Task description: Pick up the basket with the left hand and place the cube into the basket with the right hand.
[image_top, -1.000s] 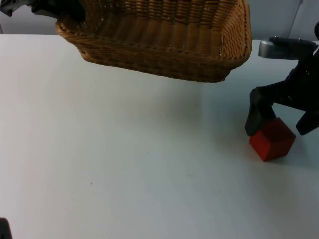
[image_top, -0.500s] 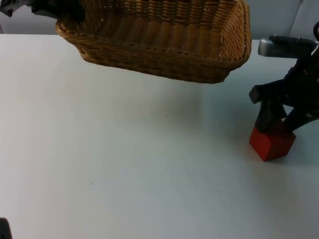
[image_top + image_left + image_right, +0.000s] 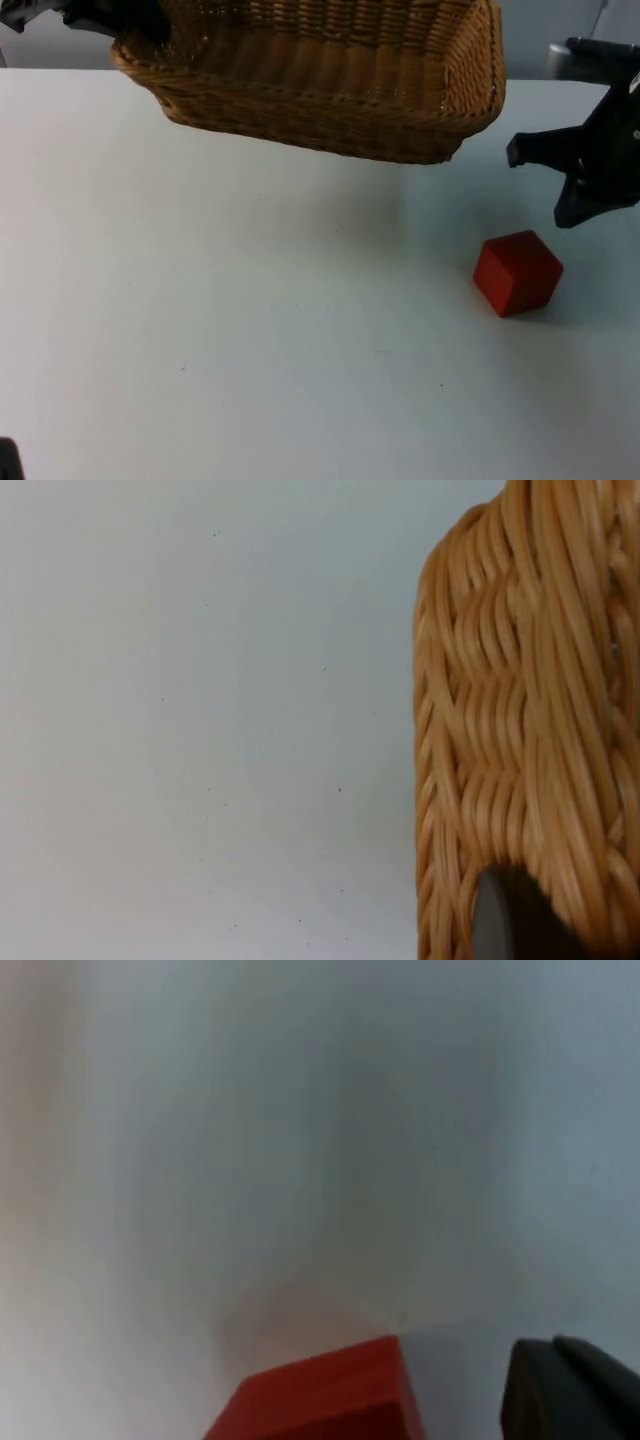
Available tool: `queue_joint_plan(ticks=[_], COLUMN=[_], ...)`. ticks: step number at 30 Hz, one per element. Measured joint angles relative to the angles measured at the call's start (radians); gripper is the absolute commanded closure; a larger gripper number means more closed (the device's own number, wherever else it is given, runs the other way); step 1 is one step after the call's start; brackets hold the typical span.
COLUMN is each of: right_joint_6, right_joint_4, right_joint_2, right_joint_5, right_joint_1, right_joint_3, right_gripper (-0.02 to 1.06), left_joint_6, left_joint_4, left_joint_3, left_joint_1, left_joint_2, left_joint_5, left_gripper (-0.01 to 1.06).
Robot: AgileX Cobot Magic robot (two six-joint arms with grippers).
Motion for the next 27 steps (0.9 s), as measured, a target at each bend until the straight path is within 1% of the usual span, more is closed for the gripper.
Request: queue_joint_plan(ticks=[1,3,4,6,7,9,10,11,12,13,14,15,17,19,20,22,27], right_joint_6=[0.029,0.041,0.048,0.039,0.024,0.017,-0.005,-0.02,-0.045,-0.092,-0.146,-0.146,-0.283,-0.383,-0.383,-0.437,-0.445], right_joint_4=[-0.036,-0.047,-0.057,-0.078,-0.086,-0.091,-0.096,-0.096,-0.088,-0.063,-0.019,-0.019,0.089,0.192,0.192,0.261,0.272], right_joint_2=[-0.01,-0.014,-0.018,-0.024,-0.024,-0.024,-0.024,-0.024,-0.024,-0.024,-0.024,-0.024,-0.024,-0.024,-0.024,-0.024,-0.013], right_joint_5=[0.009,0.019,0.032,0.064,0.085,0.097,0.132,0.15,0.174,0.197,0.216,0.216,0.251,0.255,0.255,0.23,0.204], right_joint_1=[0.0,0.0,0.0,0.0,0.0,0.0,0.0,0.0,0.0,0.0,0.002,0.002,0.006,0.015,0.015,0.024,0.039], right_joint_3=[-0.007,-0.008,-0.01,-0.01,-0.01,-0.01,-0.01,-0.01,-0.01,-0.01,-0.01,-0.01,-0.01,-0.01,-0.01,-0.01,-0.01], right_gripper=[1.02,0.95,0.95,0.81,0.73,0.46,0.46,0.34,0.17,0.02,-0.01,-0.01,-0.01,-0.01,-0.01,-0.01,-0.01], left_joint_6=[0.0,0.0,0.0,0.0,0.0,0.0,0.0,0.0,0.0,0.0,0.0,0.0,0.0,0.0,0.0,0.0,0.002], left_joint_4=[0.0,0.0,0.0,0.0,0.0,0.0,-0.002,-0.002,-0.006,-0.008,-0.01,-0.01,-0.014,-0.016,-0.016,-0.01,-0.002], left_joint_3=[0.0,0.0,0.0,0.0,0.0,0.0,0.0,0.0,0.0,0.0,0.0,0.0,0.0,0.0,0.0,0.0,0.0], left_joint_1=[0.0,0.0,0.0,0.0,0.0,0.0,0.0,0.0,0.0,0.0,0.0,0.0,0.0,0.0,0.0,0.004,0.006], left_joint_2=[0.0,0.0,0.0,0.0,0.0,0.0,0.0,0.0,0.0,0.0,0.0,0.0,0.0,0.0,0.0,0.0,0.0], left_joint_5=[0.0,0.002,0.002,0.002,0.002,0.003,0.004,0.006,0.006,0.006,0.006,0.006,0.008,0.008,0.008,0.006,-0.003], left_gripper=[1.05,1.05,1.05,1.05,1.05,1.05,1.05,1.05,1.05,1.05,1.05,1.05,1.05,1.05,1.05,1.05,1.05])
